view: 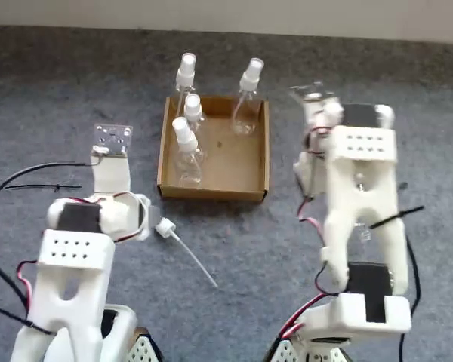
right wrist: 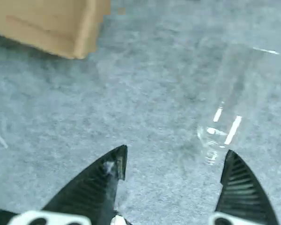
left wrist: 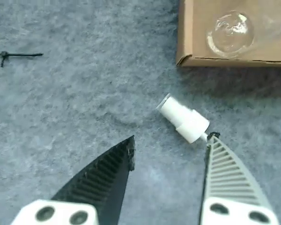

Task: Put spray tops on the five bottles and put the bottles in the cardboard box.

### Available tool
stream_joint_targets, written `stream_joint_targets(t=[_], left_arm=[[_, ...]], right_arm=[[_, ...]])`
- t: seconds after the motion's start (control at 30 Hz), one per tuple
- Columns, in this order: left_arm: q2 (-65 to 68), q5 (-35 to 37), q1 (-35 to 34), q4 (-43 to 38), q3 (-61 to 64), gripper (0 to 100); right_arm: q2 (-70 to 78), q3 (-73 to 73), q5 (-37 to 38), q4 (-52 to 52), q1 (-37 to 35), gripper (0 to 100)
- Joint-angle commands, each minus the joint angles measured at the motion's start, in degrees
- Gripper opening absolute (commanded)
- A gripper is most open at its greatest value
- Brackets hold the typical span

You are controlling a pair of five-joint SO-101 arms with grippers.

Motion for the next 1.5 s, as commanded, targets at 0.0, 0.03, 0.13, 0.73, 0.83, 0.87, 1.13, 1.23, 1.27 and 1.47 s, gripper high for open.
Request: stream_joint_targets(t=[0.0,0.03,0.13,0.73,0.83,0.87,1.13,1.23,1.27,1.47], left_arm=[[0.2,8.4,6.5,-13.3,6.4,23],[0.2,10.2,7.1,-15.6,7.4,23],[0.2,12.4,7.1,-19.8,8.8,23],[19.7,14.8,2.0,-21.0,4.8,23],[24.7,14.8,2.1,-20.2,2.1,23],[25.7,14.8,2.1,-19.6,1.4,23],[27.6,14.5,2.2,-18.3,0.0,23],[27.6,14.4,2.2,-18.1,0.0,23],[27.6,14.4,2.2,-18.1,0.1,23],[27.7,14.3,2.2,-18.5,0.1,23]], right_arm=[[-2.7,-0.1,2.7,-3.8,8.6,27.8],[-2.6,0.0,3.0,-5.1,10.0,27.8],[-0.5,1.5,2.9,-7.8,12.4,27.8],[22.7,-19.1,37.6,-6.3,11.3,27.8],[22.5,-19.3,44.5,-5.8,10.2,27.8],[22.7,-19.2,47.4,-5.8,10.1,27.8],[23.2,-19.0,60.8,-5.8,10.7,27.8],[24.8,-19.4,57.9,-5.8,13.1,27.8],[25.8,-19.6,54.7,-6.0,14.3,27.8],[31.6,-19.6,34.5,-12.0,19.3,27.8]])
